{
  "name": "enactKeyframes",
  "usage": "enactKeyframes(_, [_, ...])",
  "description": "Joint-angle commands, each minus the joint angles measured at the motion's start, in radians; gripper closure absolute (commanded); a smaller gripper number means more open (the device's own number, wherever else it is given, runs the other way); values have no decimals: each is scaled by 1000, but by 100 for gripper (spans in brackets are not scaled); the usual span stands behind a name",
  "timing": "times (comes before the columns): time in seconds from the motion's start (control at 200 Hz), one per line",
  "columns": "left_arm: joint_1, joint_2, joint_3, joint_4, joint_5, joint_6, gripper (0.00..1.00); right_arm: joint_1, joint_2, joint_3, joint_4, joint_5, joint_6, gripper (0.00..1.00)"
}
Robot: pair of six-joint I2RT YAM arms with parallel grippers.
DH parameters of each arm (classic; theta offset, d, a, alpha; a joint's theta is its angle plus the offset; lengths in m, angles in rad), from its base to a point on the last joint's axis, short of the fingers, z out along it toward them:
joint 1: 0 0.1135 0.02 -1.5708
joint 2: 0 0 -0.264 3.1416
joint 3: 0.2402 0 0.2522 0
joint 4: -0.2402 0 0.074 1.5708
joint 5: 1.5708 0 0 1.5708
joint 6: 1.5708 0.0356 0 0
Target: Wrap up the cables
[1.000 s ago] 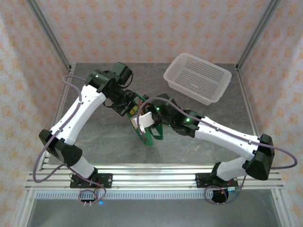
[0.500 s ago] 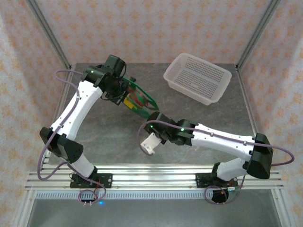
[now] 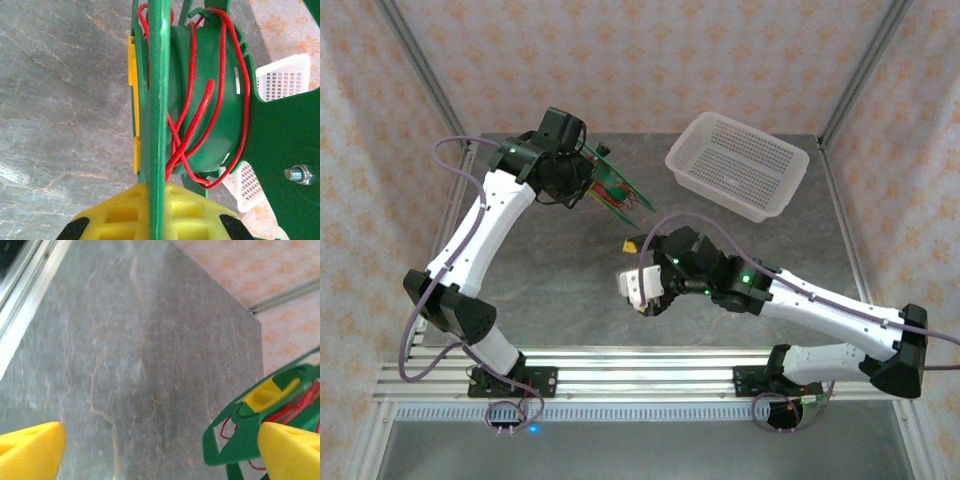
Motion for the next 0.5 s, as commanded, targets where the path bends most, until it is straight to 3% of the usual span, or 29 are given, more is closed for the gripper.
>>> enactKeyframes(0.0, [-27,7,79,37,-106,75,100,-35,-39,-29,154,-43,487,1])
enactKeyframes(0.1, [-64,30,141,-3,-195,161,100,-77,-61,-62,233,100,869,0])
enactKeyframes(0.19, [-117,62,216,-61,-322,268,100,-164,-64,-68,192,86,1080,0])
enactKeyframes(0.325, [-203,112,315,-148,-512,488,100,-297,-105,-164,221,69,1323,0])
enactKeyframes(0.496, [-279,144,325,-222,-689,697,100,-404,-155,-258,145,171,1517,0])
